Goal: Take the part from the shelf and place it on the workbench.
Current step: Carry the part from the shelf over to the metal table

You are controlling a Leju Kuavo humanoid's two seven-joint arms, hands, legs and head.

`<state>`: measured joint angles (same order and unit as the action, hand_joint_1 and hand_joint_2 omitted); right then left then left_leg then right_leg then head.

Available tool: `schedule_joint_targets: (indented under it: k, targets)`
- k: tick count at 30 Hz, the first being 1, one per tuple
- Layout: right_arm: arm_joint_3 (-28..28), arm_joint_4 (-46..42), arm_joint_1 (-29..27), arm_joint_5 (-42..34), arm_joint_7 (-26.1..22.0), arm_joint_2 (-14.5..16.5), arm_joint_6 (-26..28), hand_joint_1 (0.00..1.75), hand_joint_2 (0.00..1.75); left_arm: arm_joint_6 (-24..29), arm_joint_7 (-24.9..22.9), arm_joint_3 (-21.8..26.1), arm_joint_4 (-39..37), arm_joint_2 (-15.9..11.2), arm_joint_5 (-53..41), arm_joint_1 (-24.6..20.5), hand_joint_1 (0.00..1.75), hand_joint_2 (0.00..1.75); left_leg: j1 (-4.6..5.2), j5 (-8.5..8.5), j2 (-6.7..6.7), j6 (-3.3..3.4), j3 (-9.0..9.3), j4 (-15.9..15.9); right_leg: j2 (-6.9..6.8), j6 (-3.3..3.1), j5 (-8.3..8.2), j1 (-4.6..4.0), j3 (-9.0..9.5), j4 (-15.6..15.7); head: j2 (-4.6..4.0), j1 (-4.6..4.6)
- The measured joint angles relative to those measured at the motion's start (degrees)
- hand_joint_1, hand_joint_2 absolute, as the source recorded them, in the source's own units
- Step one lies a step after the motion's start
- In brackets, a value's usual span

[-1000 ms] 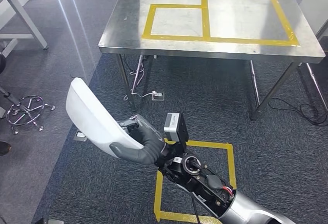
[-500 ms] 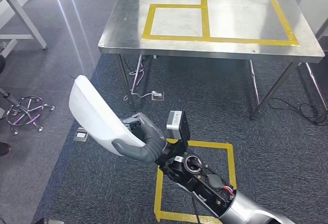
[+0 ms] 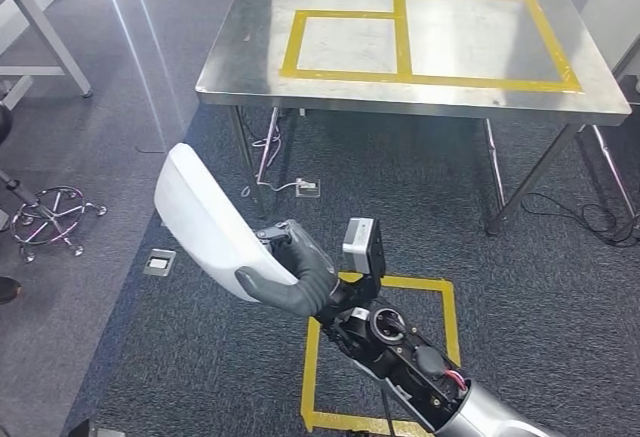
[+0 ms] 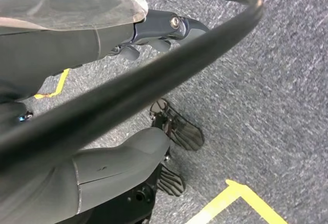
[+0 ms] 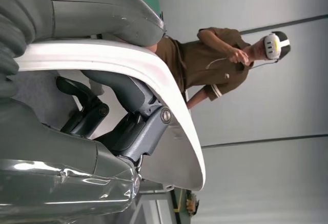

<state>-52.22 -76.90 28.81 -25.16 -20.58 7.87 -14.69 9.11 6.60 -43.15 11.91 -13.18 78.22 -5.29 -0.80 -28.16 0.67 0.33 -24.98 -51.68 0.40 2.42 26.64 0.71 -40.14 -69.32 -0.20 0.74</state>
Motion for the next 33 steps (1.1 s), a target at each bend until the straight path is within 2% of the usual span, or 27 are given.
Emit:
schedule_joint_targets:
  k: [2, 3, 4, 5, 8, 9, 10, 12, 13, 14, 15, 17, 18, 19, 20, 23, 24, 27, 30, 33]
  targets:
    - [0.0, -0.1, -0.1, 0.0, 0.1, -0.2, 0.4, 1.75, 1.75, -0.2, 0.0, 0.0, 0.0, 0.0, -0.1, 0.0, 0.00, 1.75, -0.19, -0.74, 0.15, -0.61, 0.67, -0.2, -0.59, 0.21, -3.55, 0.09, 3.71, 7.5, 0.00, 0.31]
    - [0.1, -0.2, -0.1, 0.0, 0.2, -0.4, 0.7, 1.75, 1.75, -0.3, 0.1, 0.0, 0.0, 0.0, -0.3, 0.0, 0.00, 1.75, -0.14, -1.07, 0.21, -0.99, 0.76, -0.5, -0.84, 0.07, -4.39, 0.06, 5.41, 10.6, 0.00, 0.45]
    - [0.2, -0.3, -0.1, 0.0, 0.2, -0.5, 0.9, 1.75, 1.75, -0.5, 0.1, 0.0, 0.0, -0.1, -0.4, 0.0, 0.00, 1.75, -0.11, -1.28, 0.26, -1.34, 0.62, -0.8, -0.86, -0.25, -4.30, -0.09, 6.33, 12.3, -0.01, 0.53]
    - [0.3, -0.5, -0.2, 0.0, 0.3, -0.7, 1.2, 1.75, 1.75, -0.6, 0.1, 0.0, -0.1, -0.1, -0.5, -0.1, 0.00, 1.75, -0.07, -1.36, 0.33, -1.67, 0.34, -1.0, -0.68, -0.65, -3.71, -0.32, 6.66, 12.8, -0.01, 0.41]
    - [0.8, -1.0, -0.4, 0.0, 0.4, -1.1, 1.9, 1.75, 1.75, -1.0, 0.2, 0.0, 0.0, 0.0, -1.0, -0.3, 0.00, 1.75, -0.34, -2.25, 0.55, -2.49, -0.05, -2.0, 0.15, -1.95, -3.12, -0.28, 7.09, 13.5, 0.01, -0.19]
    - [0.9, -1.3, -0.4, 0.0, 0.4, -1.2, 2.0, 1.75, 1.75, -1.0, 0.2, 0.0, 0.0, 0.0, -1.2, -0.3, 0.00, 1.75, -0.40, -3.30, 0.42, -2.69, -0.97, -4.1, 0.27, -2.33, -3.02, -0.17, 7.39, 13.7, 0.01, -0.47]
    - [1.1, -1.5, -0.4, 0.0, 0.4, -1.2, 2.2, 1.75, 1.75, -1.1, 0.3, 0.0, 0.0, 0.0, -1.3, -0.4, 0.00, 1.75, -0.45, -4.76, 0.20, -2.85, -2.77, -7.4, 0.34, -2.63, -2.94, -0.09, 7.64, 13.9, 0.01, -0.87]
    - [1.3, -1.7, -0.6, 0.0, 0.5, -1.4, 2.4, 1.75, 1.75, -1.1, 0.3, 0.0, 0.0, 0.0, -1.5, -0.5, 0.00, 1.75, -0.45, -7.56, -0.14, -3.01, -8.34, -16.4, 0.55, -2.95, -2.80, -0.15, 7.74, 14.0, 0.01, -1.69]
    - [1.3, -1.8, -0.7, 0.0, 0.6, -1.6, 2.4, 1.75, 1.75, -1.1, 0.3, 0.0, 0.0, 0.0, -1.5, -0.4, 0.00, 1.75, -0.45, -7.91, -0.20, -3.05, -10.75, -19.6, 0.76, -3.03, -2.75, -0.19, 7.77, 14.0, 0.01, -1.99]
    - [1.3, -1.9, -0.8, 0.0, 0.6, -1.7, 2.5, 1.75, 1.75, -1.2, 0.3, 0.0, 0.0, 0.0, -1.5, -0.3, 0.00, 1.75, -0.45, -7.04, -0.22, -3.02, -12.18, -20.6, 1.02, -3.06, -2.71, -0.21, 7.83, 13.9, 0.01, -2.20]
    - [1.4, -1.9, -0.9, 0.0, 0.6, -1.8, 2.6, 1.75, 1.75, -1.2, 0.3, 0.0, 0.0, 0.0, -1.5, -0.2, 0.00, 1.75, -0.46, -4.99, -0.24, -2.93, -12.32, -19.1, 1.32, -3.04, -2.68, -0.21, 7.93, 13.9, 0.01, -2.41]
    - [1.5, -2.1, -0.9, 0.0, 0.7, -2.0, 2.7, 1.75, 1.75, -1.2, 0.3, 0.0, 0.0, 0.0, -1.5, -0.2, 0.00, 1.75, -0.49, 0.32, -0.56, -2.66, -9.87, -11.1, 1.84, -2.89, -2.60, -0.21, 8.14, 13.9, 0.01, -2.80]
    - [1.6, -2.2, -0.9, 0.0, 0.7, -2.0, 2.7, 1.75, 1.75, -1.2, 0.3, 0.0, 0.0, -0.1, -1.5, -0.2, 0.00, 1.75, -0.43, 2.07, -0.77, -2.50, -8.49, -7.2, 2.08, -2.73, -2.52, -0.32, 8.12, 13.9, 0.01, -3.04]
    - [1.7, -2.4, -0.9, 0.0, 0.8, -2.1, 2.7, 1.75, 1.75, -1.2, 0.3, 0.0, 0.0, -0.1, -1.5, -0.3, 0.00, 1.75, -0.38, 3.00, -0.97, -2.36, -7.59, -4.6, 2.26, -2.54, -2.44, -0.44, 7.99, 13.8, 0.01, -3.13]
    - [1.8, -2.4, -1.0, 0.0, 0.9, -2.1, 2.8, 1.75, 1.75, -1.3, 0.3, 0.0, 0.0, -0.1, -1.5, -0.3, 0.00, 1.75, -0.36, 3.16, -1.06, -2.31, -7.20, -3.4, 2.36, -2.73, -2.17, -0.59, 7.86, 13.8, 0.01, -3.12]
    - [2.1, -2.5, -1.1, 0.1, 1.3, -2.3, 3.2, 1.75, 1.75, -1.4, 0.3, 0.0, 0.0, 0.0, -1.6, -0.4, 0.00, 1.75, -0.23, 3.15, -1.09, -2.23, -6.99, -3.0, 2.37, -3.94, -1.95, -0.73, 7.94, 13.9, 0.01, -2.43]
    - [2.2, -2.5, -1.1, 0.1, 1.4, -2.4, 3.3, 1.75, 1.75, -1.4, 0.3, -0.1, 0.0, 0.0, -1.7, -0.4, 0.00, 1.75, -0.14, 3.18, -1.12, -2.12, -6.94, -3.0, 2.33, -3.94, -2.16, -0.69, 8.06, 14.0, 0.01, -2.19]
    - [2.2, -2.7, -1.1, 0.2, 1.4, -2.6, 3.4, 1.75, 1.75, -1.4, 0.3, -0.1, 0.0, 0.0, -1.8, -0.3, 0.00, 1.75, 0.11, 3.13, -1.19, -1.67, -6.95, -3.2, 2.28, -3.09, -2.50, -0.53, 8.45, 14.5, 0.01, -1.69]
    - [2.2, -2.8, -1.1, 0.2, 1.4, -2.7, 3.5, 1.75, 1.75, -1.4, 0.3, -0.1, 0.0, 0.0, -2.0, -0.3, 0.00, 1.75, 0.38, 2.93, -1.25, -1.20, -6.97, -3.4, 2.26, -1.87, -2.50, -0.25, 8.70, 14.8, 0.01, -1.45]
    - [2.2, -2.8, -1.1, 0.3, 1.5, -2.7, 3.8, 1.75, 1.75, -1.5, 0.3, -0.1, 0.0, 0.0, -2.2, -0.3, 0.00, 1.75, 0.57, 2.68, -1.26, -0.81, -6.97, -3.6, 2.27, -1.22, -2.36, 0.02, 8.81, 14.9, 0.01, -1.38]
